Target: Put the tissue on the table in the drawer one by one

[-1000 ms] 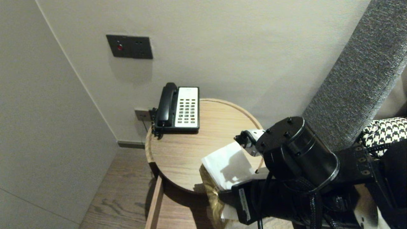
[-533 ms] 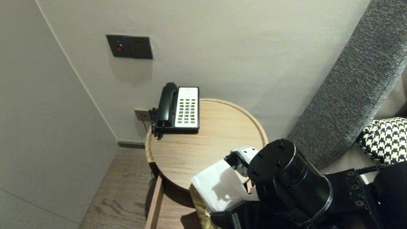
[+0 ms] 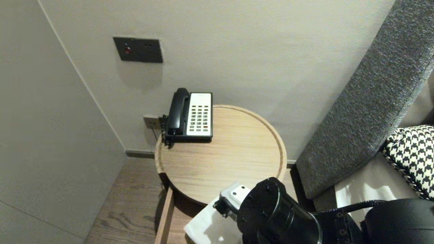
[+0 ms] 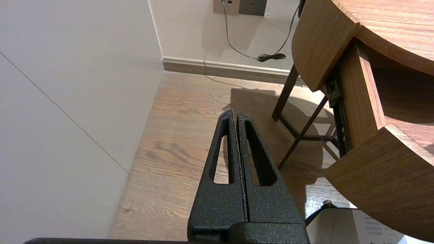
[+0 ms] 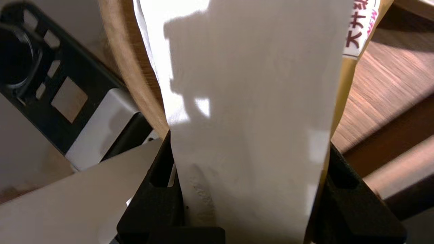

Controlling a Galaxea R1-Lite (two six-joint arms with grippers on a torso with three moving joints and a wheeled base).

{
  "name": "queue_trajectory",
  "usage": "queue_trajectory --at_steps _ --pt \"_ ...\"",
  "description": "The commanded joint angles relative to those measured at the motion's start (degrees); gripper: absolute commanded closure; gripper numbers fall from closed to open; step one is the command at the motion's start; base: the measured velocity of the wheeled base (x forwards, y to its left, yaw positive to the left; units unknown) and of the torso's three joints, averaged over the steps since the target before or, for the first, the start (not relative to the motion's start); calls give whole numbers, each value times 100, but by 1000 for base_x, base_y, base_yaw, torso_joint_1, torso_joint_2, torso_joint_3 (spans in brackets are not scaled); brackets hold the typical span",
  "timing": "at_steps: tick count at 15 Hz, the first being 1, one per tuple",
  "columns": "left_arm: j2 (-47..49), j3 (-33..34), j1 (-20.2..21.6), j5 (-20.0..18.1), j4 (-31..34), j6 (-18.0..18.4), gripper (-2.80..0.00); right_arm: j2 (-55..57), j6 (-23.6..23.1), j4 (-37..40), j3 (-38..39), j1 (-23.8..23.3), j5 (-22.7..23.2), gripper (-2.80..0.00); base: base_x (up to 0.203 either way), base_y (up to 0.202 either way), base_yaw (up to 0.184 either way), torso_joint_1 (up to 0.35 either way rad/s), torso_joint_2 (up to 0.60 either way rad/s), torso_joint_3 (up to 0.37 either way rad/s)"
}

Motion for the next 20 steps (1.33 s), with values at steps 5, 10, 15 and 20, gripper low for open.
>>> queue_trajectory --at_steps 5,10,15,20 --pt "-2 3 0 4 6 -2 0 702 -319 -103 -265 147 6 0 0 0 0 0 0 0" --pt "-2 -2 0 4 6 -2 0 728 -718 -119 -376 138 80 0 0 0 0 0 0 0" --pt "-2 -2 0 4 6 -2 0 932 -924 -70 -829 -184 856 0 0 0 0 0 0 0" --pt "-2 -2 0 4 6 -2 0 1137 -1264 130 -1107 -524 1104 0 0 0 0 0 0 0"
